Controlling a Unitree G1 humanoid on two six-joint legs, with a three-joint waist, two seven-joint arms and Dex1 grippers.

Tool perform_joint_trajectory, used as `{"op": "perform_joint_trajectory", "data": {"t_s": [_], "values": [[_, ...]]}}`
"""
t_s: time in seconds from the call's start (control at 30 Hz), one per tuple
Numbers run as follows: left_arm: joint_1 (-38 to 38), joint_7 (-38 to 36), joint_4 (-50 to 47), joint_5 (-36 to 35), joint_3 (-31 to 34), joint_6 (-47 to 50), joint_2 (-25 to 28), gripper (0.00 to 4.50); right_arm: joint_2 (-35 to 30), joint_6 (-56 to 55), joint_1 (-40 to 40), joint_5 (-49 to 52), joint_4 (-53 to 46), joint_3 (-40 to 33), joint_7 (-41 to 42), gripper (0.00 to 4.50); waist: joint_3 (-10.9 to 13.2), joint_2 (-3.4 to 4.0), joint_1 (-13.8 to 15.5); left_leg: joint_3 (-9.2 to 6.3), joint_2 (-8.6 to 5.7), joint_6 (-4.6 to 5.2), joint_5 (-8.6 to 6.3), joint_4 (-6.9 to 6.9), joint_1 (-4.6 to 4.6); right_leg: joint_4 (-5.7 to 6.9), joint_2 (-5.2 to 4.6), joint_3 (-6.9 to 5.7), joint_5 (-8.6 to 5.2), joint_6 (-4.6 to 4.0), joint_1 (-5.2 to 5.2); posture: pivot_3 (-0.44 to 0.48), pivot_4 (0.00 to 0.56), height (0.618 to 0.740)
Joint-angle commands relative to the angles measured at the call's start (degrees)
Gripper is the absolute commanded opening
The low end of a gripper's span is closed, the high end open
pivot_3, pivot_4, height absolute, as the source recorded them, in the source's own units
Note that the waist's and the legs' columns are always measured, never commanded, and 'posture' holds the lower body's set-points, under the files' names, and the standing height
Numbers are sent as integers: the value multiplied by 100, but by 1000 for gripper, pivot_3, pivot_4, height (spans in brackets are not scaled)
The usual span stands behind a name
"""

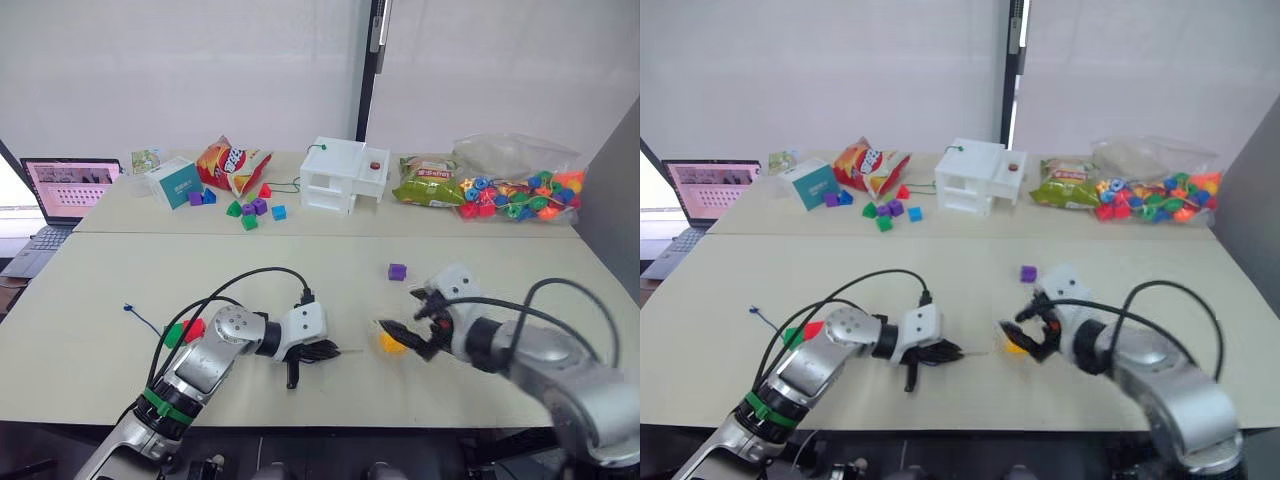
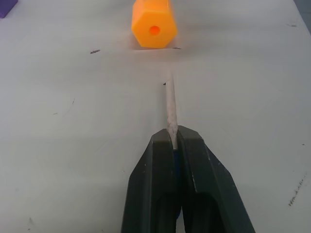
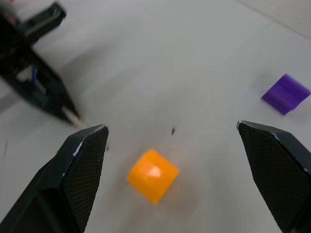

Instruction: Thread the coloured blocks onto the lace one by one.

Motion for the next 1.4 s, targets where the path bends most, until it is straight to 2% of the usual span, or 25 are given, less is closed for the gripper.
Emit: {"op": "perform_joint_trajectory", "data": {"t_s": [0.03, 0.2, 0.47, 0.5, 0.63, 0.77, 1.03, 1.2, 1.4], "values": [[16, 20, -297, -108, 92, 45, 21, 0, -311, -1651, -350, -501, 1004, 622, 1177, 4462, 1, -2, -33, 0, 4, 1, -1, -1, 6, -3, 2, 0, 0, 0, 7, 0, 150, 740], [84, 61, -442, -104, 126, 163, 45, 0, -239, -3244, -1009, -1187, 2329, 1410, 2054, 4462, 2, -3, -12, 5, 4, 1, -1, -2, 18, 0, 0, 7, 0, 0, 15, 0, 150, 740], [109, 172, -695, -119, 141, 441, 24, 0, 285, -4524, -1608, -1810, 3873, 1912, 2514, 4462, 2, -3, 67, 3, 1, 1, -1, 4, 11, 1, -11, 2, 1, 1, 14, 0, 150, 740], [97, 195, -744, -136, 154, 528, 18, 0, 331, -4638, -1618, -1845, 4032, 1909, 2537, 3948, 2, -3, 80, 3, 0, 1, -1, 5, 12, 1, -11, 2, 1, 1, 14, 0, 150, 740], [54, 258, -927, -127, 158, 736, 50, 0, 357, -4900, -1568, -1953, 4403, 1881, 2581, 2643, 2, -3, 99, 3, 0, 1, -2, 5, 15, 2, -14, 3, 2, 2, 18, 0, 150, 740], [39, 273, -973, -177, 163, 826, 52, 0, 369, -4771, -1398, -1831, 4224, 1792, 2532, 1330, 2, -3, 114, 2, 1, 0, -2, 5, 25, 3, -14, 3, 1, 1, 28, 0, 150, 740], [-206, 284, -984, -236, -29, 1067, -88, 0, 480, -3780, -932, -1835, 3095, 1832, 2147, 1312, 2, -3, 129, 1, 1, 0, -2, 5, 24, 5, -15, 3, 1, 1, 26, 0, 150, 740], [-329, 202, -861, -17, -346, 1105, 102, 0, 516, -3008, -762, -2131, 2350, 2092, 1846, 1312, 1, -3, 92, 0, 4, 0, -2, 2, 26, 6, -7, 6, 1, 0, 24, 0, 150, 740], [-400, 232, -850, -7, -456, 1125, 91, 0, 545, -2702, -718, -2144, 1993, 2164, 1822, 1312, 2, -3, 94, -2, 3, 0, -2, 1, 27, 4, -7, 5, 0, -1, 24, 0, 150, 740]]}}
